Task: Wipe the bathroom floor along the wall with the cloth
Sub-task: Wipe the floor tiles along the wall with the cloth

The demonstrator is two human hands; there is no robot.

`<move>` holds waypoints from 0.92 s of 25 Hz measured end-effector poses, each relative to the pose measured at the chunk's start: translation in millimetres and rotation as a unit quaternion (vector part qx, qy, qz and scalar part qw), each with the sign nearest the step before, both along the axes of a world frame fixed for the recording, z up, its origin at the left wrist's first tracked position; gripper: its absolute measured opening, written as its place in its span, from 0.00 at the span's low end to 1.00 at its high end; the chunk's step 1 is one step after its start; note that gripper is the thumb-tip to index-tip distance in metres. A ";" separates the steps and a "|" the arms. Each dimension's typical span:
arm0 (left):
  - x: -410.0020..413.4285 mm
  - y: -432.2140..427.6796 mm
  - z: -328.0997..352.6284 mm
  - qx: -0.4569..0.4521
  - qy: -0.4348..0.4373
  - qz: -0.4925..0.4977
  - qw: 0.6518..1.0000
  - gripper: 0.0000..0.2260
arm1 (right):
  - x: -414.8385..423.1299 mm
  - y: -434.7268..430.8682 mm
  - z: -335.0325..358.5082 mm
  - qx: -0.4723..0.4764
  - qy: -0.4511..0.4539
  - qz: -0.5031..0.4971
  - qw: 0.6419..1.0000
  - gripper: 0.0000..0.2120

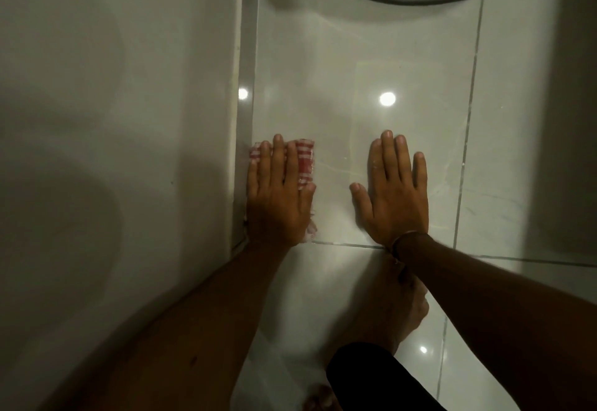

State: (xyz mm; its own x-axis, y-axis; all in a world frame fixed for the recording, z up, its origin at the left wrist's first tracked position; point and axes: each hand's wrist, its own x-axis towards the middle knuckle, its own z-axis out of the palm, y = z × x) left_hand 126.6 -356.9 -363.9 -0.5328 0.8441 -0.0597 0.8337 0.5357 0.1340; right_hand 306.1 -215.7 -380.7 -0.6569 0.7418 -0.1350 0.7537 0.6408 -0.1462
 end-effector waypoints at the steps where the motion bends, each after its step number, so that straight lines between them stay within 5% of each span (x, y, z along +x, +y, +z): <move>1: -5.4 7.1 -2.3 -0.002 0.008 -0.011 1.000 0.31 | -0.3 -0.4 0.3 -0.002 -0.001 0.001 1.000 0.41; 4: -30.4 49.5 -6.6 0.002 0.012 -0.040 0.999 0.33 | -1.6 0.7 2.6 -0.009 -0.017 0.006 1.000 0.40; 8: -45.1 75.1 3.7 0.120 -0.146 0.032 0.982 0.28 | -0.7 7.3 20.3 -0.046 -0.034 0.019 0.998 0.41; 12: -24.3 74.9 57.5 0.130 -0.291 0.178 0.931 0.39 | 0.2 22.1 67.9 -0.038 -0.039 -0.005 0.999 0.42; 17: -11.2 113.0 164.5 0.133 -0.309 0.206 0.919 0.24 | 4.3 36.0 156.5 -0.032 -0.023 -0.055 0.998 0.41; 23: -42.3 202.5 309.3 0.164 -0.283 0.157 0.932 0.31 | -11.1 95.3 273.4 -0.008 -0.030 -0.060 0.998 0.41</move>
State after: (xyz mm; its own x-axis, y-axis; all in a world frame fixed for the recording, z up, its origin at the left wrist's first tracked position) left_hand 84.3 -154.4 -54.6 -0.7184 0.6738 -0.1728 0.3884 0.5947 0.7039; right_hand 295.0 -120.3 -107.3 -0.5531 0.8126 -0.1837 0.8330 0.5427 -0.1077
